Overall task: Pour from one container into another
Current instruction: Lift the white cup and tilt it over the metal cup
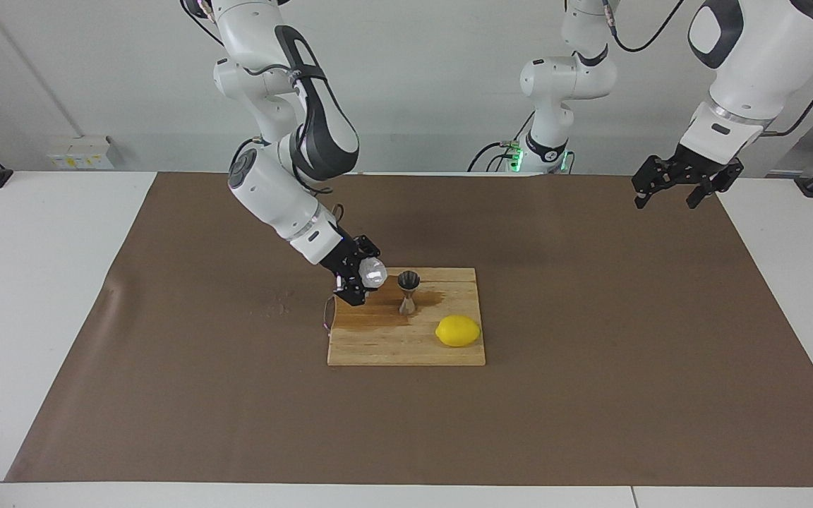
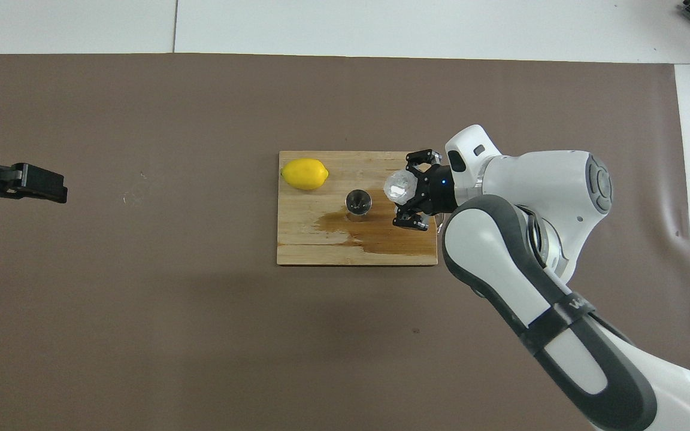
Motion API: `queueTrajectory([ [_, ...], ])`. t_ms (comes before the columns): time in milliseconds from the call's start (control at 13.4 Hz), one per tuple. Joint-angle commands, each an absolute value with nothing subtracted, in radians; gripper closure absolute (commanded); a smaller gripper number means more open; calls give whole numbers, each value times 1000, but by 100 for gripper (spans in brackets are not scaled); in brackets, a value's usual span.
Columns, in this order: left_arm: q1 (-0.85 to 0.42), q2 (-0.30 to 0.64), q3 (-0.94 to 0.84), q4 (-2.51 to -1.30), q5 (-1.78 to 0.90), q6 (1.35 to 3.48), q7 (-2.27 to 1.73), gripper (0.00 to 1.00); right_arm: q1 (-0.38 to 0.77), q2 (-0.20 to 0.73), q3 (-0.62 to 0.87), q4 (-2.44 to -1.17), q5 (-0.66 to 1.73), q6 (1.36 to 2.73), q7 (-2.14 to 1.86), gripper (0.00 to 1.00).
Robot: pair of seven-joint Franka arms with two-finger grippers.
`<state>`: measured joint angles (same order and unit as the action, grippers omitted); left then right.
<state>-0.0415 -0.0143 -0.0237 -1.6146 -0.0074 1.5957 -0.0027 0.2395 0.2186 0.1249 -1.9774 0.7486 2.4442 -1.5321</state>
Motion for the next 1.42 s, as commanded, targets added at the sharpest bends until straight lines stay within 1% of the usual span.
queueTrajectory([
  [0,-69,-6,-6,-1582,-8,1559,14,0,273,209,127,-1980,686,2477,-1486,99],
  [299,-95,-11,35,-1586,-31,1549,15,0,314,210,124,-1982,566,2500,-1480,99],
  [674,-101,-9,49,-1598,-29,1583,5,0,314,210,126,-1983,460,2520,-1476,99],
  [973,-112,-12,48,-1608,-29,1588,5,0,316,212,126,-1982,407,2523,-1436,99],
  [1347,-103,-14,48,-1603,-29,1598,9,0,316,213,127,-1985,405,2556,-1433,100],
])
